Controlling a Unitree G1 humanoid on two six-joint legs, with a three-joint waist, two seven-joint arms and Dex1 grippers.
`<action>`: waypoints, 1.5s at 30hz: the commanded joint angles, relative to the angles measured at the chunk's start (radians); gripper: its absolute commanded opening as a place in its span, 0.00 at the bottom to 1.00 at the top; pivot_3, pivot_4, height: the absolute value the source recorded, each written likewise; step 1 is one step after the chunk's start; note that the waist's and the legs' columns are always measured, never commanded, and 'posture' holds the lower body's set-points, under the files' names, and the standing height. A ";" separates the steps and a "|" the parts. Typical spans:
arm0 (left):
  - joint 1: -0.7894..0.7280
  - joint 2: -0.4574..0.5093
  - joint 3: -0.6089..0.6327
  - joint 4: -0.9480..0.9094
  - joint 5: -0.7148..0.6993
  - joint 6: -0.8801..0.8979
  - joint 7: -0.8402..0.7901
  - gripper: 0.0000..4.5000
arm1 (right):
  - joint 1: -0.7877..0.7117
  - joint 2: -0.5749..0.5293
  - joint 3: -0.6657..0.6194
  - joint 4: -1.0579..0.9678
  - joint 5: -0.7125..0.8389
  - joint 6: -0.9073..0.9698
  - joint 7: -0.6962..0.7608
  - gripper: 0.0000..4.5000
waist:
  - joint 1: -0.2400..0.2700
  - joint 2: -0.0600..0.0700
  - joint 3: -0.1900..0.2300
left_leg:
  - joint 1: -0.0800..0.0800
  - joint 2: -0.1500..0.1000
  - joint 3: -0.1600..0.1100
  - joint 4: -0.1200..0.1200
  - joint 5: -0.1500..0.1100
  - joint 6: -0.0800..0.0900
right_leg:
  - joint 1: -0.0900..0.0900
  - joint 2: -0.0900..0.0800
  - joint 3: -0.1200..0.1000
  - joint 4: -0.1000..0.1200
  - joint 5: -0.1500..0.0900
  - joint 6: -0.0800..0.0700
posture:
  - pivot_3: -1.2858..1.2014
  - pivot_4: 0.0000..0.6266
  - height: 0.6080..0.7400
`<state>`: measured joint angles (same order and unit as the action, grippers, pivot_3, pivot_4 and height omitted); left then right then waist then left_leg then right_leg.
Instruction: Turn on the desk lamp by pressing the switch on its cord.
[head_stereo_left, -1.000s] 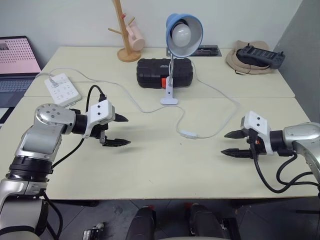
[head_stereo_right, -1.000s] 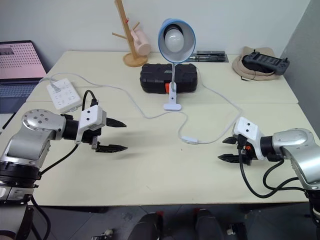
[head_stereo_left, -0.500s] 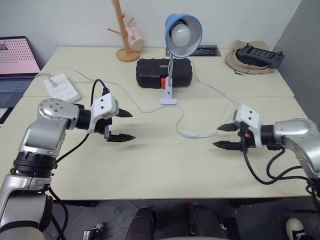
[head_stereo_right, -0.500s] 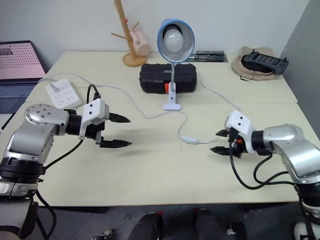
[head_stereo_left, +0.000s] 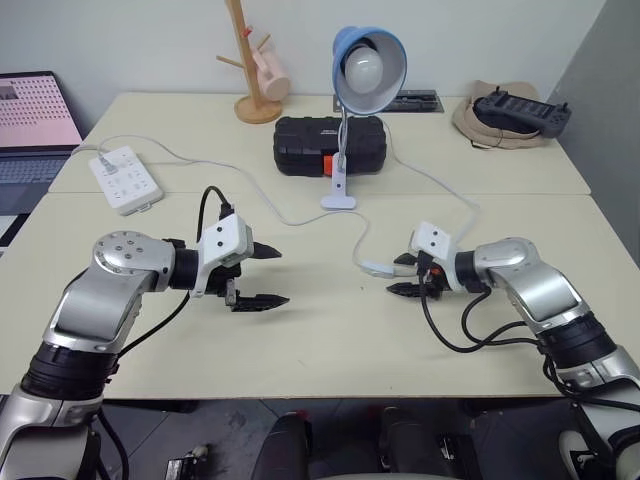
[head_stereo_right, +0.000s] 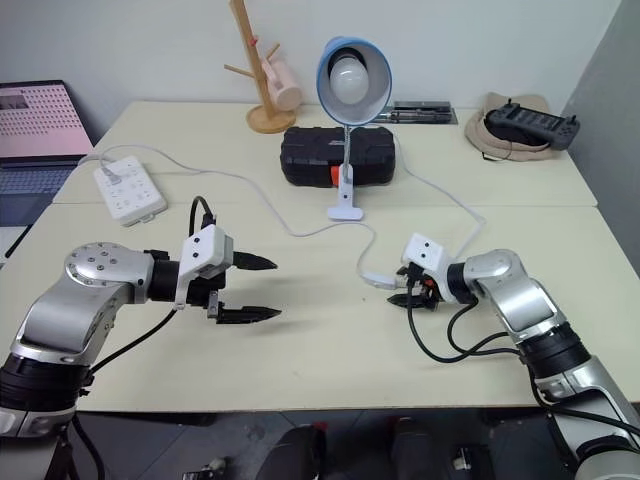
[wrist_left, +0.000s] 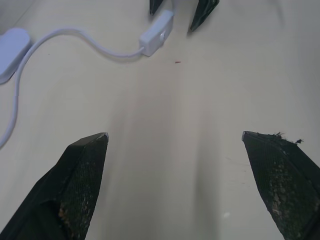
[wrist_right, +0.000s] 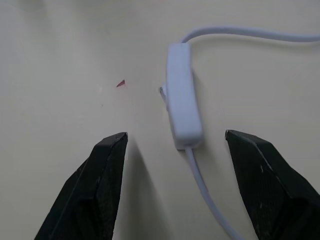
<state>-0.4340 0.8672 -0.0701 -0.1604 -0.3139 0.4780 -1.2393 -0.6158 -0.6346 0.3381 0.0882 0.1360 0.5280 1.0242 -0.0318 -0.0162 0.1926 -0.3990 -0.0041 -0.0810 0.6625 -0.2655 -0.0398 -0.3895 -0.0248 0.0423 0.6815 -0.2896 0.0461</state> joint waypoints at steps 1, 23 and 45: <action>0.003 0.007 0.043 -0.046 -0.029 0.011 0.025 1.00 | -0.034 0.017 -0.008 0.016 -0.005 -0.030 0.026 0.73 | 0.000 0.000 0.000 | 0.000 0.000 0.000 0.000 0.000 0.000 | 0.000 0.000 0.000 0.000 0.000 0.000 | 0.52 0.24 1.00; 0.025 -0.115 0.134 -0.099 -0.266 0.293 0.196 1.00 | -0.049 0.090 -0.286 -0.125 0.291 0.364 -0.002 0.08 | 0.000 0.000 0.000 | 0.000 0.000 -0.001 0.000 0.000 0.000 | 0.000 0.000 0.000 0.000 0.000 0.000 | 0.52 0.24 1.00; -0.112 -0.755 0.332 -0.016 -1.030 0.652 0.850 1.00 | -0.094 0.167 -0.823 -0.333 0.931 1.086 -0.330 0.08 | 0.000 -0.001 -0.002 | 0.000 -0.002 0.000 0.001 0.000 0.000 | 0.001 -0.002 0.000 0.001 0.000 0.000 | 0.52 0.24 1.00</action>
<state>-0.5308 0.1127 0.2700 -0.1568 -1.2988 1.1434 -0.3941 -0.7042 -0.4643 -0.4526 -0.2140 1.0178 1.6065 0.7160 -0.0322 -0.0168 0.1909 -0.3988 -0.0062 -0.0809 0.6635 -0.2653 -0.0397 -0.3885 -0.0266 0.0428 0.6822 -0.2892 0.0465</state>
